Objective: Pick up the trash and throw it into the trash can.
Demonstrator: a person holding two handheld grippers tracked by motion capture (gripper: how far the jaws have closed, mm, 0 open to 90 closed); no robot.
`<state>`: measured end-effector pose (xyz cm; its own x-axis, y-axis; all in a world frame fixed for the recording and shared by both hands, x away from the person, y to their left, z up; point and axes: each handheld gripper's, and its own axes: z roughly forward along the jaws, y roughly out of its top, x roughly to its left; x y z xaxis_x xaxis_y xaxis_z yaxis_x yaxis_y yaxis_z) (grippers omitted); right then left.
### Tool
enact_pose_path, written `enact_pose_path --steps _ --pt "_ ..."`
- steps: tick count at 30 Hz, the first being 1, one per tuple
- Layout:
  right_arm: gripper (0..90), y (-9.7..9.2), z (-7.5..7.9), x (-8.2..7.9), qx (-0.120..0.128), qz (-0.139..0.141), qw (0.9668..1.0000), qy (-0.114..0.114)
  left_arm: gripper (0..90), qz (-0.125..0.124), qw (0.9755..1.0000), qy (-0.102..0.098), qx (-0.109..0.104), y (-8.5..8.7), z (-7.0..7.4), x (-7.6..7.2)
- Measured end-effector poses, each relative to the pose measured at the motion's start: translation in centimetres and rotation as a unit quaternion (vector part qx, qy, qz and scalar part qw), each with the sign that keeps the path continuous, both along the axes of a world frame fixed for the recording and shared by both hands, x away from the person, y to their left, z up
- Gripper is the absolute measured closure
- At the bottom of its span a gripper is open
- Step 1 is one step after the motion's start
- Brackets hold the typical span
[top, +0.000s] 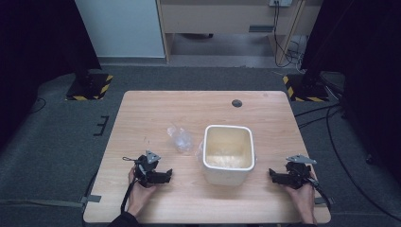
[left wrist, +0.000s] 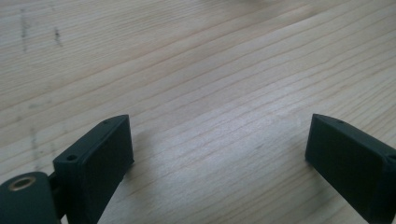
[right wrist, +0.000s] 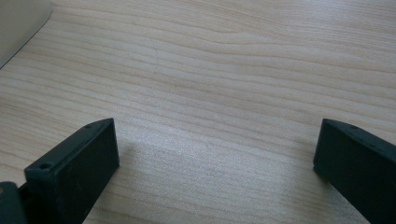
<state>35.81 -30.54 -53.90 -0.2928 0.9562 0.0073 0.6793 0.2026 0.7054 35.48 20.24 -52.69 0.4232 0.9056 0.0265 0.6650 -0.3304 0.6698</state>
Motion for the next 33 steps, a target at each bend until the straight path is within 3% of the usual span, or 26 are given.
enact_pose_path --steps 13,17,22,26,30,33 --pt "0.3 0.0 0.0 0.0 0.000 0.000 1.0000 0.000 10.7 0.009 0.9977 -0.041 -0.053 1.7 2.3 -1.0" --pt "0.3 0.0 0.0 0.0 0.000 0.000 1.0000 0.000 10.9 0.014 0.9958 -0.053 -0.074 2.5 3.0 -1.3" --pt "0.3 0.0 0.0 0.0 0.000 0.000 1.0000 0.000 10.9 0.021 0.9914 -0.082 -0.100 3.1 4.2 -2.1" --pt "0.3 0.0 0.0 0.0 0.000 0.000 1.0000 0.000 10.9 0.021 0.9895 -0.095 -0.107 3.3 4.8 -2.4" --pt "0.3 0.0 0.0 0.0 0.000 0.000 1.0000 0.000 11.0 0.019 0.9857 -0.122 -0.115 3.4 6.0 -3.0" --pt "0.3 0.0 0.0 0.0 0.000 0.000 1.0000 0.000 11.1 0.018 0.9847 -0.127 -0.117 3.4 6.2 -3.2"
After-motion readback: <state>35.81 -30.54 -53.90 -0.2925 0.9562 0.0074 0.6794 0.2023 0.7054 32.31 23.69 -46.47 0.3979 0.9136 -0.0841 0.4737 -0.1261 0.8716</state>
